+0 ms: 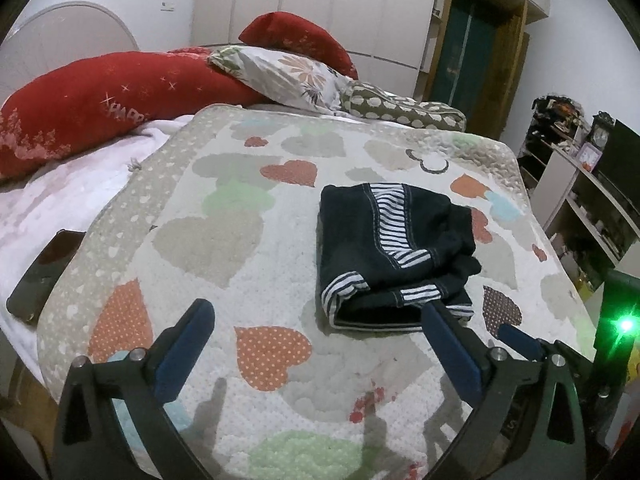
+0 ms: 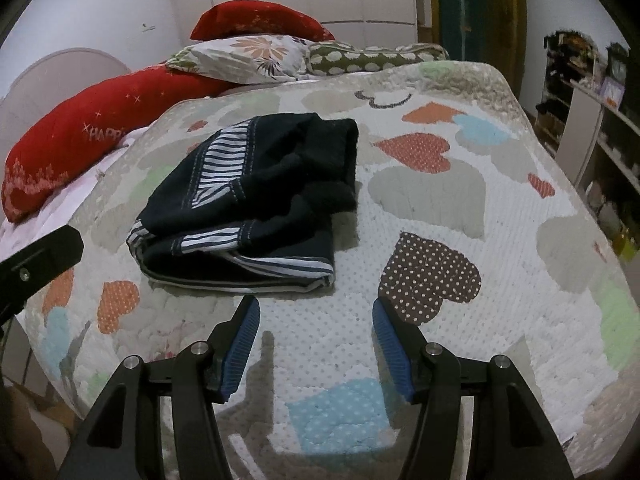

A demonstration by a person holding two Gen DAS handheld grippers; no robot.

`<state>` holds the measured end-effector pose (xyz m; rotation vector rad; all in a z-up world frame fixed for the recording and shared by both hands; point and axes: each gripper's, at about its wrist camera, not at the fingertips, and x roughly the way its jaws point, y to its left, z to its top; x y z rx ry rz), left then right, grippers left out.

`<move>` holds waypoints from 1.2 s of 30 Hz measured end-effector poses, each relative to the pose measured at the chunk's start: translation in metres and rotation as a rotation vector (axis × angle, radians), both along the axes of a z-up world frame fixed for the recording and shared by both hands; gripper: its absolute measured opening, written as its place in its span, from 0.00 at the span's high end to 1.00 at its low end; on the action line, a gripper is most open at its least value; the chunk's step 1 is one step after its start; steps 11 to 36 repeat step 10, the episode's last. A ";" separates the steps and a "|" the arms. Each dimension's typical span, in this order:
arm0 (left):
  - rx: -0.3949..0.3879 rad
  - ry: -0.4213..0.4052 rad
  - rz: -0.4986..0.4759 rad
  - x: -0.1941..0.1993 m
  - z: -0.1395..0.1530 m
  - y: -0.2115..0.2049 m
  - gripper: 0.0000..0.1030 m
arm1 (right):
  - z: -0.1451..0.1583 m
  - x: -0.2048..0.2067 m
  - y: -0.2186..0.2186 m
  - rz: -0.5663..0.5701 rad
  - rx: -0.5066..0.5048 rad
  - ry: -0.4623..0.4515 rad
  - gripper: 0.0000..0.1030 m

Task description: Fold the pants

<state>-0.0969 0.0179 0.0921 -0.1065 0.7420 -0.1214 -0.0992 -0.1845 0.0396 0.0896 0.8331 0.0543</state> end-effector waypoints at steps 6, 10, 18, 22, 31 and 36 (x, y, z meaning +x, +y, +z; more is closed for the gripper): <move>0.005 0.062 0.005 0.006 -0.013 0.000 0.00 | -0.002 0.001 0.003 -0.003 -0.010 0.012 0.37; 0.015 0.092 0.013 0.010 -0.019 0.002 0.00 | -0.004 0.002 0.005 0.001 -0.015 0.016 0.36; 0.015 0.092 0.013 0.010 -0.019 0.002 0.00 | -0.004 0.002 0.005 0.001 -0.015 0.016 0.36; 0.015 0.092 0.013 0.010 -0.019 0.002 0.00 | -0.004 0.002 0.005 0.001 -0.015 0.016 0.36; 0.015 0.092 0.013 0.010 -0.019 0.002 0.00 | -0.004 0.002 0.005 0.001 -0.015 0.016 0.36; 0.015 0.092 0.013 0.010 -0.019 0.002 0.00 | -0.004 0.002 0.005 0.001 -0.015 0.016 0.36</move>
